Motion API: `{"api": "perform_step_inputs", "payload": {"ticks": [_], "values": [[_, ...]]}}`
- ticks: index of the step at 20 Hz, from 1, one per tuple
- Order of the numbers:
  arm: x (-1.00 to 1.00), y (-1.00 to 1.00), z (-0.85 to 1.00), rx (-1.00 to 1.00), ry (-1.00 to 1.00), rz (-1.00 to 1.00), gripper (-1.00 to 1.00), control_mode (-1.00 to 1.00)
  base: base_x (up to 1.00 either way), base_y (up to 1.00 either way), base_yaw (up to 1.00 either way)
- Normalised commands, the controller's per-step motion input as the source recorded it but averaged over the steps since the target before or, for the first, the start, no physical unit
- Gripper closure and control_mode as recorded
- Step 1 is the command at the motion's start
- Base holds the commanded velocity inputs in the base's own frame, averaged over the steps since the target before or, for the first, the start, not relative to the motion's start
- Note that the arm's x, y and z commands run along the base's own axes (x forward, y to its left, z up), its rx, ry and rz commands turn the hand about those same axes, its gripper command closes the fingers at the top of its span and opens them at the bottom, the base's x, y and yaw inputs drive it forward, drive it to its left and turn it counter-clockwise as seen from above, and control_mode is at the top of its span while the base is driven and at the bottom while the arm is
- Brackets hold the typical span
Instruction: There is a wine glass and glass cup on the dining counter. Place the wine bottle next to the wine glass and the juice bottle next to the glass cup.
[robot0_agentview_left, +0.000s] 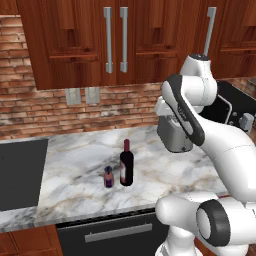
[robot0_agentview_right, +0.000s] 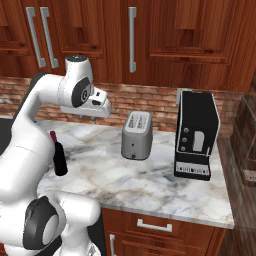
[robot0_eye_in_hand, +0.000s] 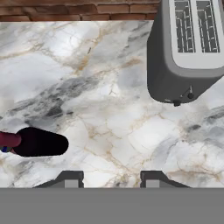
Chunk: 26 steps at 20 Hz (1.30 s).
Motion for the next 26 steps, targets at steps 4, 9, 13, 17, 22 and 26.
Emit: {"api": "perform_step_inputs", "payload": {"ticks": [4, 9, 13, 17, 22, 26], "values": [[-0.08, 0.00, 0.00, 0.00, 0.00, 0.01, -1.00, -1.00, 0.00, 0.00, 0.00], [-0.20, 0.05, -0.01, 0.00, 0.00, 0.00, -1.00, -1.00, 0.00, 0.00, 0.00], [-0.24, 0.16, 0.00, 0.00, 0.00, 0.09, -1.00, -1.00, 0.00, 0.00, 0.00], [-0.30, 0.05, 0.00, 0.00, 0.00, 0.35, -1.00, -1.00, 0.00, 0.00, 0.00], [-0.32, 0.03, -0.04, 0.00, 0.00, 0.51, -1.00, -1.00, 0.00, 0.00, 0.00], [-0.27, 0.01, -0.05, 0.00, -0.01, 0.52, -1.00, -1.00, 0.00, 0.00, 0.00]]}}
